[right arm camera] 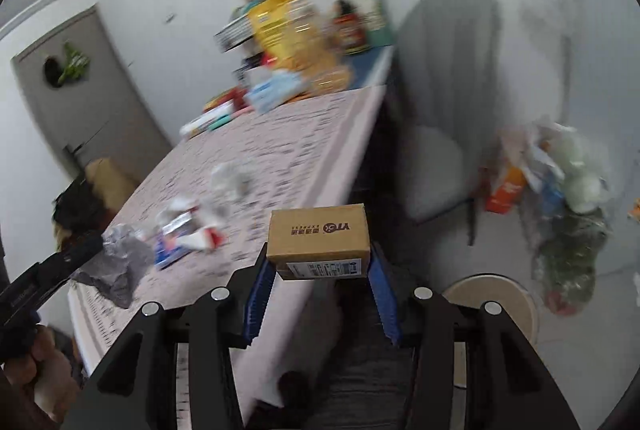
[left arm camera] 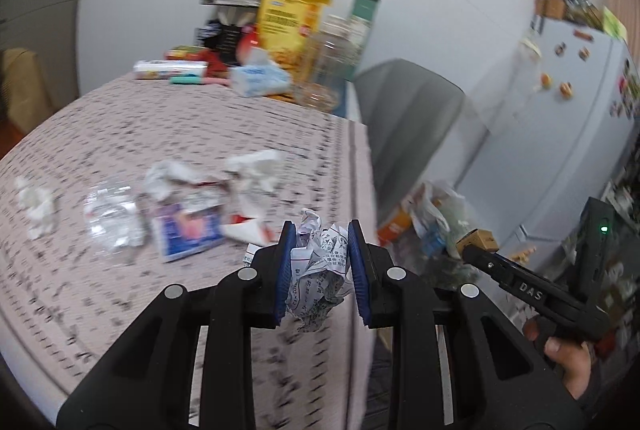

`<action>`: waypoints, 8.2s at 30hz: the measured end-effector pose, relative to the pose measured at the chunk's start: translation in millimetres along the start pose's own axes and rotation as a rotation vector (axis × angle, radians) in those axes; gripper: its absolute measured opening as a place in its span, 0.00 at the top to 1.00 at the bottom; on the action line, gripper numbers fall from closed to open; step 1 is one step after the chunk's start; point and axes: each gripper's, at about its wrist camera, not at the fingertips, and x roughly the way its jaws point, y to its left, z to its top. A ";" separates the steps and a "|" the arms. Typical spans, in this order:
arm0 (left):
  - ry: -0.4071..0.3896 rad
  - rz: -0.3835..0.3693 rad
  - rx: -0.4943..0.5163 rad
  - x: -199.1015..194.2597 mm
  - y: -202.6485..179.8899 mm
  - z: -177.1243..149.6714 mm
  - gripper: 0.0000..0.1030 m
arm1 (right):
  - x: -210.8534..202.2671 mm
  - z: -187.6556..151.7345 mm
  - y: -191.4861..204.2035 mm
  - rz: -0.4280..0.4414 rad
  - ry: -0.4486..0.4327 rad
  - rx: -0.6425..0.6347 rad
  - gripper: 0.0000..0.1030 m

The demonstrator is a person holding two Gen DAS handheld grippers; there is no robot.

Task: Collect trash
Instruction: 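Lift the foil paper and cardboard box and carry both over the white bin, then open both tools over the bin and return them to the table, then grasp the white crumpled tissue with the left tool while the right tool grasps the red-and-white paper, then carry the tissue and red-and-white paper over the bin and open the right tool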

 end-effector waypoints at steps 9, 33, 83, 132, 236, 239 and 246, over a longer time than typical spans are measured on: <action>0.104 -0.102 0.113 73.1 -76.8 5.9 0.74 | 19.4 -8.3 -117.6 -0.131 0.035 0.185 0.55; 0.326 -0.257 0.238 197.3 -181.8 -22.2 0.74 | 84.0 -72.6 -244.2 -0.222 0.149 0.383 0.30; -0.016 0.053 -0.154 -17.8 66.3 -11.4 0.06 | -1.7 -15.3 12.6 0.052 0.031 0.072 0.10; -0.063 0.435 -0.481 -17.3 307.6 -26.2 0.16 | 150.5 -24.4 169.7 0.137 0.203 -0.233 0.33; 0.080 -0.068 0.121 124.6 -63.9 44.1 0.95 | 25.4 23.6 -97.7 -0.035 -0.024 0.074 0.96; 0.105 -0.085 0.120 139.6 -75.1 41.6 0.95 | 31.2 19.9 -109.9 -0.055 -0.019 0.088 0.96; 0.197 -0.135 0.136 184.0 -110.5 26.7 0.95 | 47.1 7.3 -146.4 -0.130 -0.002 0.119 0.96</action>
